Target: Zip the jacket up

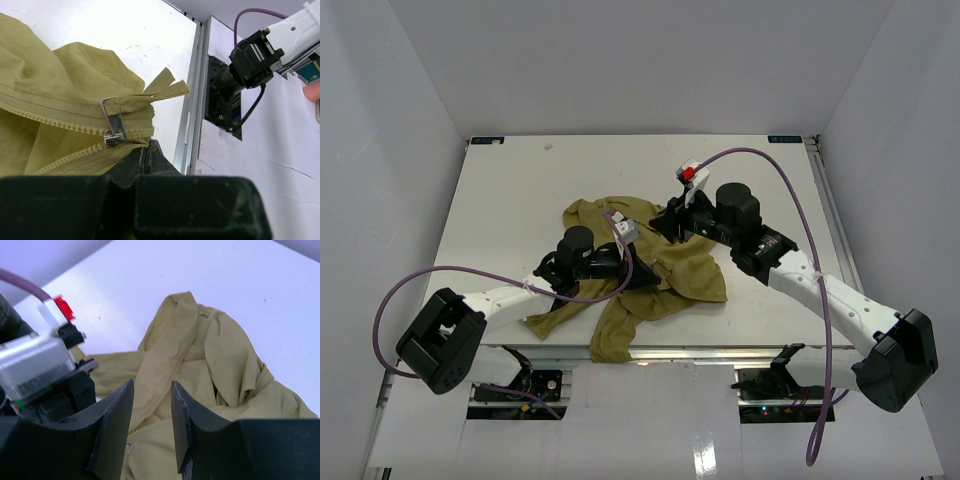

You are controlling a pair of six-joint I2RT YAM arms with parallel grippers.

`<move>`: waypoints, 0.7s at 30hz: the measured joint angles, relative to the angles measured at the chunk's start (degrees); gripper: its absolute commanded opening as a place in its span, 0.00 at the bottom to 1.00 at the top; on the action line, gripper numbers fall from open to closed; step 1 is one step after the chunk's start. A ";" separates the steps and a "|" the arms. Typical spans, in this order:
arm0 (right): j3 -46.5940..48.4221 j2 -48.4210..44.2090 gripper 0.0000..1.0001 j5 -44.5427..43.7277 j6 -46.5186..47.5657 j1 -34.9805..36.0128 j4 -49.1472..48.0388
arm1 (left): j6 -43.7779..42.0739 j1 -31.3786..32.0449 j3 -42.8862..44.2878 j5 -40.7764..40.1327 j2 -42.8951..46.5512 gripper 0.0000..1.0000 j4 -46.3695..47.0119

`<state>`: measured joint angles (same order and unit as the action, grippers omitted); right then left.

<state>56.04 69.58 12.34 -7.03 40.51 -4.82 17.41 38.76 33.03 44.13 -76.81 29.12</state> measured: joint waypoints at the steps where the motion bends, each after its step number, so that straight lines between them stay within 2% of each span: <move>1: 0.03 -0.08 0.54 0.01 0.73 0.00 0.85 | 0.16 0.00 -0.01 0.36 0.13 0.00 -0.01; 3: -1.04 -0.65 0.62 1.27 2.57 0.00 1.23 | 0.60 0.00 -0.10 1.13 0.55 0.00 0.01; 7: -9.66 -7.10 0.67 7.32 8.02 -0.08 0.79 | 1.09 -0.02 -0.59 3.02 1.69 0.00 0.05; 12: -13.41 -12.79 0.67 15.40 16.34 -0.02 0.33 | 1.53 -0.02 -0.78 5.61 1.79 0.00 0.66; 21: -14.49 -12.66 0.67 20.87 20.91 -0.02 -0.59 | 1.51 -0.02 -0.80 6.54 1.79 0.00 1.03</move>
<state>41.55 56.92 33.21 13.88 40.49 -5.41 18.92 38.74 32.23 50.68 -75.02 30.15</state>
